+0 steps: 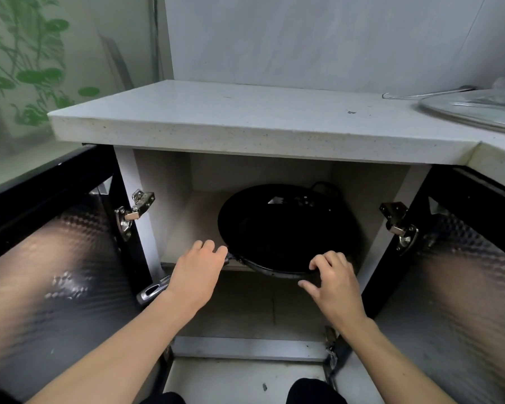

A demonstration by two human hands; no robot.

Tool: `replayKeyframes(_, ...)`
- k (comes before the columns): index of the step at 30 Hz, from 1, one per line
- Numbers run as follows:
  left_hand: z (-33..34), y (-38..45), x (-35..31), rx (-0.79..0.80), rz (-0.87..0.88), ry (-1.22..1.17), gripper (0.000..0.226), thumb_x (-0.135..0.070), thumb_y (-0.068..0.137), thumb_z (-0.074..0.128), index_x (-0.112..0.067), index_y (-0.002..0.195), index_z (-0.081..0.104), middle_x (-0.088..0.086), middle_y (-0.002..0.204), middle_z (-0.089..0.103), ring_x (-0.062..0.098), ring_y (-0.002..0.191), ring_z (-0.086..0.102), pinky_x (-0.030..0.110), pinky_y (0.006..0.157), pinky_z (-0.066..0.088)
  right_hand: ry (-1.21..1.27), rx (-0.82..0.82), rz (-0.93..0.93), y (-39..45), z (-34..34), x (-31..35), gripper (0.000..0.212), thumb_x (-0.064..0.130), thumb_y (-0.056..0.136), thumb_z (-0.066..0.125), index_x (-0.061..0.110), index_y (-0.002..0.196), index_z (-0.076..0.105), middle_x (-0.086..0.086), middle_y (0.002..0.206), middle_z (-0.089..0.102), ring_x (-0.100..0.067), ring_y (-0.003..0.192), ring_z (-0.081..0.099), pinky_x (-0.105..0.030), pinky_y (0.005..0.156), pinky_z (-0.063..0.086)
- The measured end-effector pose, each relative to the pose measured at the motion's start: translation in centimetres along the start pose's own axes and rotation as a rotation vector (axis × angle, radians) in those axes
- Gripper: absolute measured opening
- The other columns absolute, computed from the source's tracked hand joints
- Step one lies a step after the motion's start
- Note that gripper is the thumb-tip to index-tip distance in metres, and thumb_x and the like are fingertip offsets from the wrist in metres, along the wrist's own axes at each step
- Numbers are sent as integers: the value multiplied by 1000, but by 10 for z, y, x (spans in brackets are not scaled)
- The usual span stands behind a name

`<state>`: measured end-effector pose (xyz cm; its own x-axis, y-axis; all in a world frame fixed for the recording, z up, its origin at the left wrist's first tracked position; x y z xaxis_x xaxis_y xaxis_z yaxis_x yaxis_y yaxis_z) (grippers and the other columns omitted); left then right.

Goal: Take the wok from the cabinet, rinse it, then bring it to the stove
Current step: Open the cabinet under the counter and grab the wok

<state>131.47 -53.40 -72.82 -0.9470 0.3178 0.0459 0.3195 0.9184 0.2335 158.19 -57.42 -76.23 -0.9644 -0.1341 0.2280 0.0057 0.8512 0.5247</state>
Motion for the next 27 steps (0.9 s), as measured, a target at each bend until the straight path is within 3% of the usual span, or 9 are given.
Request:
replayKeyframes(7, 3, -13, 4, -22, 36, -7, 40, -3, 79, 65, -20, 112, 48, 1, 105, 52, 19, 96, 45, 25, 69, 39, -14, -12, -40, -1, -4, -3, 43, 28, 61, 90, 20, 81, 53, 6, 81, 47, -17, 78, 46, -29, 67, 36)
replayKeyframes(12, -3, -15, 13, -2, 71, 55, 45, -8, 60, 83, -23, 93, 56, -3, 85, 56, 15, 77, 48, 23, 60, 38, 41, -67, -101, -4, -9, 1, 44, 26, 61, 90, 20, 83, 53, 8, 81, 46, -13, 76, 42, -25, 67, 30)
replayKeyframes(17, -14, -16, 10, -48, 60, 32, 38, -7, 82, 67, -20, 115, 52, 1, 109, 54, 17, 97, 46, 25, 75, 41, 66, -64, -114, -6, -10, 2, 43, 26, 62, 90, 20, 83, 53, 10, 82, 44, -10, 76, 38, -25, 68, 30)
replayKeyframes(23, -15, -18, 2, 49, 35, 111, 58, 2, 71, 68, -17, 118, 40, 8, 108, 48, 21, 93, 41, 30, 76, 39, 62, -20, -132, -10, -7, 3, 41, 22, 65, 88, 19, 85, 53, 8, 84, 45, -13, 77, 41, -28, 68, 35)
replayKeyframes(27, -25, -23, 7, 71, 1, 41, 59, 11, 63, 61, -16, 113, 44, 8, 101, 48, 24, 87, 41, 32, 73, 35, 72, 80, -120, -8, -19, 16, 41, 20, 67, 87, 20, 84, 50, 7, 84, 45, -14, 76, 42, -30, 67, 39)
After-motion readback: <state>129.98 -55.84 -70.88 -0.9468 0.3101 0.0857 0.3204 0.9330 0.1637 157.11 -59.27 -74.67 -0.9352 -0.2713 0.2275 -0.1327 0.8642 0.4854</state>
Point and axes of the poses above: each hand's wrist, its own y-axis towards the middle knuckle, its own z-axis out of the palm, x = y × z, the point moved 2 cm from there along y, towards the middle knuckle
